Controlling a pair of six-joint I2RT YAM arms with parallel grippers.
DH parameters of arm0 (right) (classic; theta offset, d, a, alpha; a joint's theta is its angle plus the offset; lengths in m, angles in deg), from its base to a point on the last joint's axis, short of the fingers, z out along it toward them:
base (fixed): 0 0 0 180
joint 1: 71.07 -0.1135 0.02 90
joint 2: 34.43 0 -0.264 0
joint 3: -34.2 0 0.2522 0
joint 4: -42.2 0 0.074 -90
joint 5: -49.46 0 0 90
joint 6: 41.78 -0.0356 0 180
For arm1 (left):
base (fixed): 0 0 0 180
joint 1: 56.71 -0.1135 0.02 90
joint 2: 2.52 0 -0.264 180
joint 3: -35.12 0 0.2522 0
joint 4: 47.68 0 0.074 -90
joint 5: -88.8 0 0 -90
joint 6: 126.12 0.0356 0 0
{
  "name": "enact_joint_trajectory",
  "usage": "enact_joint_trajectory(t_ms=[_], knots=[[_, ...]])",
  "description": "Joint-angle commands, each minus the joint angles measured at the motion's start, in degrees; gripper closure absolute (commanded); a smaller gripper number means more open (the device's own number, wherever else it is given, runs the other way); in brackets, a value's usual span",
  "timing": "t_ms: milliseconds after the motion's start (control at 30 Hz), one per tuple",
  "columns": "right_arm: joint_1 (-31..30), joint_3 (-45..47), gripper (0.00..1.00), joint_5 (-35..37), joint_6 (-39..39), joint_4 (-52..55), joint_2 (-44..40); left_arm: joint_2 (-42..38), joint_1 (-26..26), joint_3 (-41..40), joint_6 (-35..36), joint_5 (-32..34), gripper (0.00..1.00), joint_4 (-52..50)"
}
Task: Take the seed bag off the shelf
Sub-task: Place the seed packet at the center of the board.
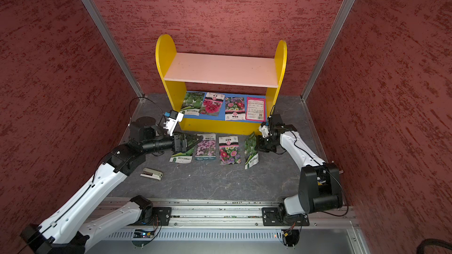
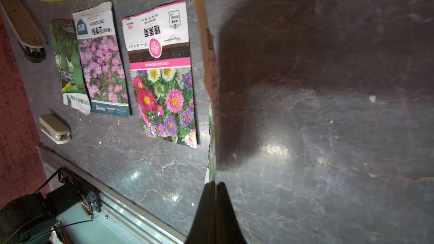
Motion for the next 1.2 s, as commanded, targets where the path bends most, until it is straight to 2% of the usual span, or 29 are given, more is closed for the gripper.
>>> enact_joint_trajectory(t_ms=[0,300,500,733,967,1167], knots=[[0.5,-1.9,1.0,3.8,1.2,-2.8,2.2,-0.1,0.4,-1.0,1.1,0.3,0.0,2.1],[0.5,-3.1,1.0,12.1,2.1,-2.5,4.5,1.5,0.9,-1.5,0.7,0.3,0.0,3.6],[0.5,-2.5,0.9,16.7,1.8,-3.5,5.9,2.6,1.4,-1.1,0.7,0.2,0.0,4.1],[0.5,-1.5,0.88,18.7,0.8,-6.8,7.4,3.6,2.0,-1.5,0.0,0.2,0.0,5.1],[0.5,0.4,0.77,18.1,0.2,-10.3,8.3,4.6,2.6,-1.8,-0.7,0.2,0.0,6.2],[0.5,1.0,0.62,20.0,0.3,-10.7,8.1,4.7,3.2,-2.0,-1.1,0.5,0.0,6.7]])
